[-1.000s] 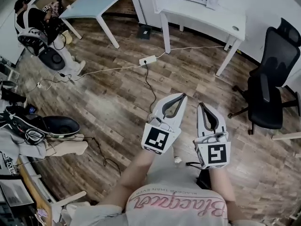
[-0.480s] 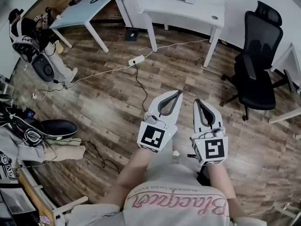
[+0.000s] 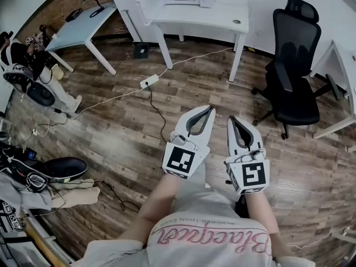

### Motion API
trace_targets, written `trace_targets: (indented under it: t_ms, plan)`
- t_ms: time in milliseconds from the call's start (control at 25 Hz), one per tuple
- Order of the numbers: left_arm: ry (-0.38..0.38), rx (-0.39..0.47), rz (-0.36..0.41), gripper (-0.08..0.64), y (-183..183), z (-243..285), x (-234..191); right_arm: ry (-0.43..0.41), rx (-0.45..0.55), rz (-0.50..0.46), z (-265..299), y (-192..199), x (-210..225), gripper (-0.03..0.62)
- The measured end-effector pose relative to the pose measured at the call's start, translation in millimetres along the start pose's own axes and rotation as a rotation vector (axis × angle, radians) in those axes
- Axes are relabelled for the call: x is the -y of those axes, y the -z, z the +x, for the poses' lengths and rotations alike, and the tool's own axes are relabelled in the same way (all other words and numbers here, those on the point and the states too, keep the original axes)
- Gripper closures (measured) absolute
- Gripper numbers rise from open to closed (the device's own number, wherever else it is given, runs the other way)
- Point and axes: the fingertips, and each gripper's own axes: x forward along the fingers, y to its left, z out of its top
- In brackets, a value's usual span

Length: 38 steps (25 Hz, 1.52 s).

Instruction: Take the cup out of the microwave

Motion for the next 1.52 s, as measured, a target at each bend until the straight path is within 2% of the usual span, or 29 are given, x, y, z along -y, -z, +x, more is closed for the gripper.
trace_targets:
  t_ms: [360,800,1040,1200,1520]
  plan:
    - [0.03,-0.006,0.029,0.557,4,56,-38,0.029,0.002,0.016,57,-3,34,0.583]
    - [0.055,-0.02,0.032,0.557,17,124,-112,0.062,0.002,0.021,151,-10,64,0.583]
    - [0.102,-0.027,-0.028,0.557,22,160,-149,0.077,0.004,0.021,202,-14,78,0.583]
    - [0.126,-0.03,-0.021,0.557,28,177,-163,0.09,-0.007,0.02,225,-10,86,0.583]
    - [0.126,-0.032,-0.021,0.557,35,199,-189,0.094,-0.021,0.019,259,-9,97,0.583]
